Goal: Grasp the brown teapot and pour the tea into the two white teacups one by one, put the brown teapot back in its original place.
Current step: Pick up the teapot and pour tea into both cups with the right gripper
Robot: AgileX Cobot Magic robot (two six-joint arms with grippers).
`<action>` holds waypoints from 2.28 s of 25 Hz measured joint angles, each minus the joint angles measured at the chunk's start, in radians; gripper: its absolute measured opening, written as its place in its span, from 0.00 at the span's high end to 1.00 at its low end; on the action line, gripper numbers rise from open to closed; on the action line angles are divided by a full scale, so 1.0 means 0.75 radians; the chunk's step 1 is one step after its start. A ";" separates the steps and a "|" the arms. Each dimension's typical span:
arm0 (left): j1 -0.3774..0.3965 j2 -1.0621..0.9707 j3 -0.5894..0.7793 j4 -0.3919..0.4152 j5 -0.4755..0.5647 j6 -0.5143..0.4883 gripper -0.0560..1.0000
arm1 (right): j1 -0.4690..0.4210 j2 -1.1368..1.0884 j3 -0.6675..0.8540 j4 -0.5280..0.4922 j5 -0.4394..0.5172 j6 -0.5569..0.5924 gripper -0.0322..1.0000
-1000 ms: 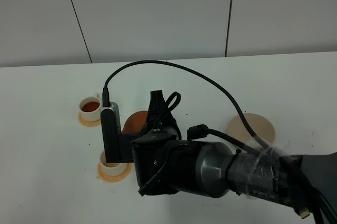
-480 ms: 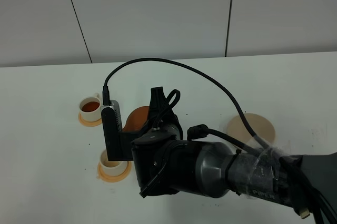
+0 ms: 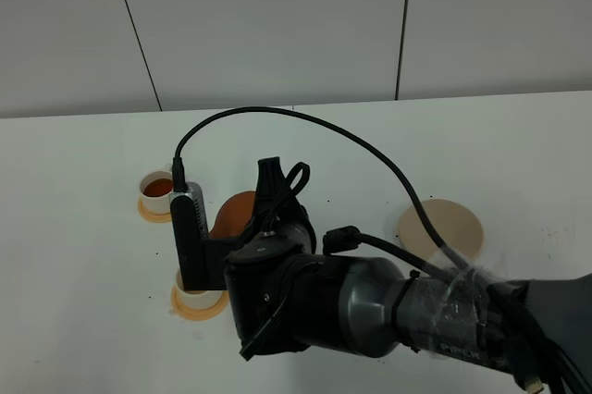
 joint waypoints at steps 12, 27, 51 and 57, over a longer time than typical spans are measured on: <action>0.000 0.000 0.000 0.000 0.000 0.000 0.73 | 0.027 0.022 0.000 -0.013 0.014 0.000 0.88; 0.000 0.000 0.000 0.000 0.000 0.000 0.73 | 0.037 0.044 0.000 -0.083 0.040 0.012 0.88; 0.000 0.000 0.000 0.000 0.000 0.000 0.73 | 0.090 0.081 0.000 -0.192 0.118 0.015 0.88; 0.000 0.000 0.000 0.000 0.000 0.000 0.73 | 0.091 0.082 0.000 -0.224 0.137 0.015 0.88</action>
